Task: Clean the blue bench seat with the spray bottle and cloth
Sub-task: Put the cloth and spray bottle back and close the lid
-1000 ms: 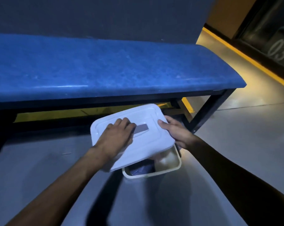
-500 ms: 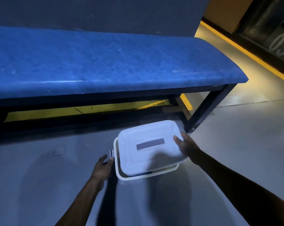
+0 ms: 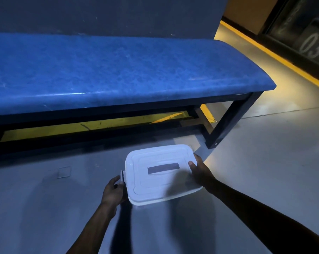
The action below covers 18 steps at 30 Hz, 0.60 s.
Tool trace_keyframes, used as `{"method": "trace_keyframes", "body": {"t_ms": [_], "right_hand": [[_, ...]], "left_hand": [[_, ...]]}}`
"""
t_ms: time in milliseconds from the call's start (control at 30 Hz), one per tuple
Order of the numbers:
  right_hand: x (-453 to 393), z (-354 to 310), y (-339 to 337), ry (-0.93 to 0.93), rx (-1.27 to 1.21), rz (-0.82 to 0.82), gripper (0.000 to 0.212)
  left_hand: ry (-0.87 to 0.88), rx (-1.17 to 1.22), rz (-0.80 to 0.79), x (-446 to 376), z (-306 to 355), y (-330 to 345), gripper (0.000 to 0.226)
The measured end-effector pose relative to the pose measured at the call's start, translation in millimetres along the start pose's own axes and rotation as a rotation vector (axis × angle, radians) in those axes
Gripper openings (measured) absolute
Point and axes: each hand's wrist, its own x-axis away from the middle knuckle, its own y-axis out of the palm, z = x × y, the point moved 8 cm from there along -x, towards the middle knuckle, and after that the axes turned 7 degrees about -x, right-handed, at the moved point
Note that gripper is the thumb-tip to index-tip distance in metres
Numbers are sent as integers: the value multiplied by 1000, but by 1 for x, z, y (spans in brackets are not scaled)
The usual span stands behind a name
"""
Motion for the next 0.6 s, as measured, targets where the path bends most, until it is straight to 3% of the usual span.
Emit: {"method": "trace_keyframes", "body": {"t_ms": [200, 267, 367, 467, 600], "right_hand": [[-4, 3, 12, 17, 55, 58, 51], [0, 2, 11, 27, 183, 103, 49], [4, -11, 8, -154, 558, 191, 35], [-4, 3, 16, -112, 771, 61, 36], [0, 0, 17, -62, 724, 16, 40]], "left_hand": [[1, 11, -9, 2, 3, -2, 36], [2, 17, -10, 3, 4, -1, 35], [-2, 35, 2, 5, 2, 0, 34], [-6, 44, 17, 6, 2, 0, 33], [-10, 47, 28, 8, 5, 1, 33]]}}
